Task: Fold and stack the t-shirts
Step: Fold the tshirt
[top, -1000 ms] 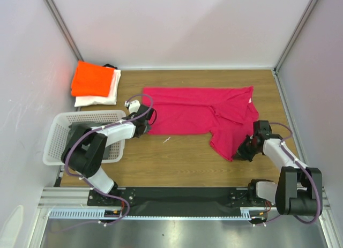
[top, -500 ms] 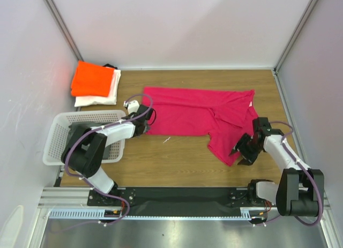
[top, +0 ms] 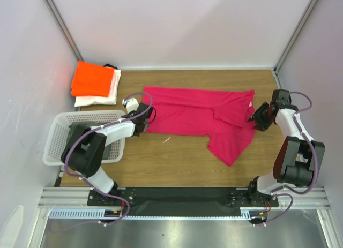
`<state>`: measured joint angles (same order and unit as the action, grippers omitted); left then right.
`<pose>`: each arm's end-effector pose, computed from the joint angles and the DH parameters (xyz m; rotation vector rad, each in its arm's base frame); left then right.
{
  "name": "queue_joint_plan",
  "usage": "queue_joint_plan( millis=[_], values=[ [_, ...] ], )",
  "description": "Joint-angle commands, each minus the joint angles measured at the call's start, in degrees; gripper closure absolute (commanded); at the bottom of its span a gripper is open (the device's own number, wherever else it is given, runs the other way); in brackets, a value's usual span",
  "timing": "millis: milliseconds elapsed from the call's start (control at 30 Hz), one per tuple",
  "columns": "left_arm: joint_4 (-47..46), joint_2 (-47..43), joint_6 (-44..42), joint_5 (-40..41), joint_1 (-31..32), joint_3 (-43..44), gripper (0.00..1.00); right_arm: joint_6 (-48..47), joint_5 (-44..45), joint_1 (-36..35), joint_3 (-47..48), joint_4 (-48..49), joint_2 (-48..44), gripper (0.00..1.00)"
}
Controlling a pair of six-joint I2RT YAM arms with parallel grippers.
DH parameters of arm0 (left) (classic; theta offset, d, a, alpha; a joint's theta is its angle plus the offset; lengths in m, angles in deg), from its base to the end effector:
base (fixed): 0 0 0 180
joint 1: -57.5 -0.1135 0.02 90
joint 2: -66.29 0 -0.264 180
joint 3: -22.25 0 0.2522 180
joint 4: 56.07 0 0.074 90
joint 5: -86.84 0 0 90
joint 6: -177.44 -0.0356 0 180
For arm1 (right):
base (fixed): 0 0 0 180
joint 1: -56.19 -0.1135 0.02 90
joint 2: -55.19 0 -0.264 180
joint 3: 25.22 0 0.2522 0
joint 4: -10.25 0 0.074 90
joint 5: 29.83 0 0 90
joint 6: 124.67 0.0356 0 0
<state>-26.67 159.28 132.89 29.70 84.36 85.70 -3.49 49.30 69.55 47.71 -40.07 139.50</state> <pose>0.2824 -0.1214 0.1638 -0.5752 2.3106 0.1760 0.2864 -0.0611 0.2305 0.9494 2.4867 0.3540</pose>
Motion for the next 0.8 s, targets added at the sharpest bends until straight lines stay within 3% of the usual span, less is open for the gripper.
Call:
queue_joint_plan(
  millis=[0,267,767],
  values=[
    [0.62,-0.97,0.16,2.38,-0.48,1.38,1.00,-3.57,3.40,1.84,0.42,1.93,1.56,0.53],
    [1.32,0.09,2.27,0.98,-0.57,-0.12,1.00,-5.52,1.47,4.21,-6.53,10.62,1.63,0.54],
    [0.53,-1.14,3.50,-2.36,-0.22,-2.06,1.00,-7.36,6.56,4.83,-0.82,14.84,14.47,0.66]
  ],
)
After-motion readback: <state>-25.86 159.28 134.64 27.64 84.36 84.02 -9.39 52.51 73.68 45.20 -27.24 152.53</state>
